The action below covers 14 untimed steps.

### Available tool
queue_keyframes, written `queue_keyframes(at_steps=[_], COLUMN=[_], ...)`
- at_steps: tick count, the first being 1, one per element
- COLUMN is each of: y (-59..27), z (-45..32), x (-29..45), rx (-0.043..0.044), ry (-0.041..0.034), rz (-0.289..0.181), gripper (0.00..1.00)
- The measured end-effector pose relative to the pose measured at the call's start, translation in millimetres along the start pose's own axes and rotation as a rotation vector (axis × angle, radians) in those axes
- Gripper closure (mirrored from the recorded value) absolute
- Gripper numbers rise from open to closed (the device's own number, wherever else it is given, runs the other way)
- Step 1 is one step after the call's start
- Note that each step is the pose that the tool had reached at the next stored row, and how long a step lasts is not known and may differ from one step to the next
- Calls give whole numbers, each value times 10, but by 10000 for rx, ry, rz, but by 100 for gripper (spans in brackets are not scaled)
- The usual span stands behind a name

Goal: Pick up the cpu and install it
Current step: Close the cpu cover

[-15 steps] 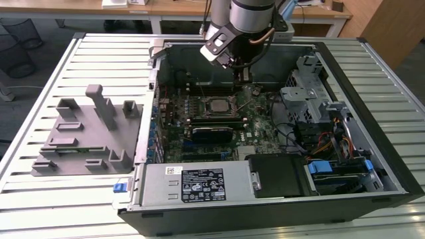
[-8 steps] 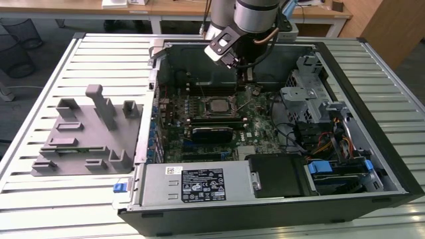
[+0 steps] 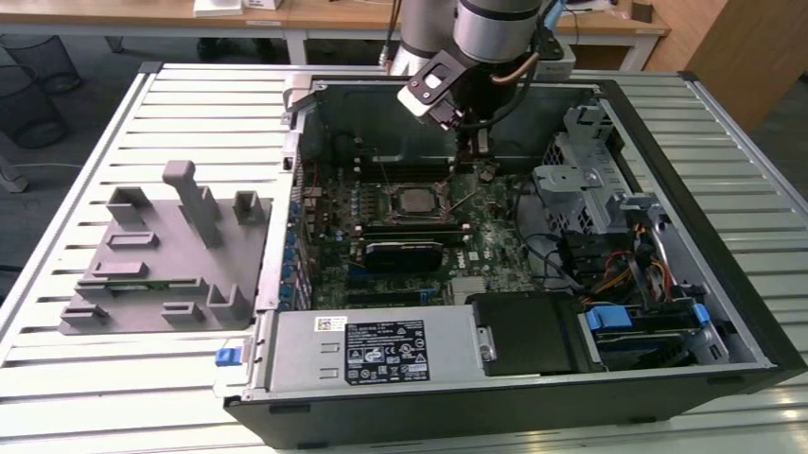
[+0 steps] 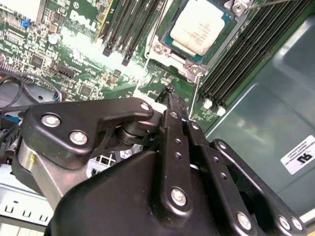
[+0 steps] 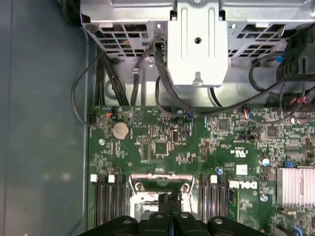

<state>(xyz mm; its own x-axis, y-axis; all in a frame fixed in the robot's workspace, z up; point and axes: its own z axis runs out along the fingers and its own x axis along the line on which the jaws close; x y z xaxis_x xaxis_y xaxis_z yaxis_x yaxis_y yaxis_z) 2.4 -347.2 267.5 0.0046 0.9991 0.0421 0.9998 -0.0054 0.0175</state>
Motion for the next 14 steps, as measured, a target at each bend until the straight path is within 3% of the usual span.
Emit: queue_keyframes(at_steps=[14], y=[239], z=[31], x=[56], rx=[11], ry=[-10], rz=[-13], gripper=[89])
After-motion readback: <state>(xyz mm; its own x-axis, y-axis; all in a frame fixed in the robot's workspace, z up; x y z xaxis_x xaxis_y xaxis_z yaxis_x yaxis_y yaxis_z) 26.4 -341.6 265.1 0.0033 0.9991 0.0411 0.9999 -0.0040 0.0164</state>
